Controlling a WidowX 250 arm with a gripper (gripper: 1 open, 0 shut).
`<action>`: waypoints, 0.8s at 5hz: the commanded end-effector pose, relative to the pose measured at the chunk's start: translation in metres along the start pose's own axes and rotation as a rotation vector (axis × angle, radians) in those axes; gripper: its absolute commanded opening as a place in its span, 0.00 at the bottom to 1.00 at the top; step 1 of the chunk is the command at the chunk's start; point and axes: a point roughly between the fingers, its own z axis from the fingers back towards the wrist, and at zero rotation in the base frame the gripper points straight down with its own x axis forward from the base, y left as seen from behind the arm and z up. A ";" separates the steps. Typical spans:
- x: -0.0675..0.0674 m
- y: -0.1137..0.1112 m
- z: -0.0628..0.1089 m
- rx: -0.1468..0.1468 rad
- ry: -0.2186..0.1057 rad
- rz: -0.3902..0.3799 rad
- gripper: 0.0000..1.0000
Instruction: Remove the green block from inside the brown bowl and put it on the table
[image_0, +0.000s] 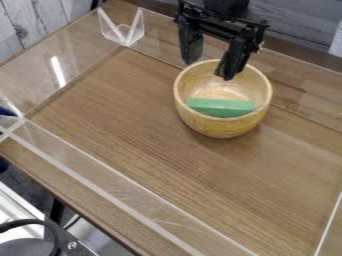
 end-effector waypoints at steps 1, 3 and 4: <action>0.007 -0.006 -0.019 0.008 0.028 -0.047 1.00; 0.016 -0.013 -0.048 0.028 0.019 -0.061 1.00; 0.021 -0.020 -0.059 0.043 0.004 -0.026 1.00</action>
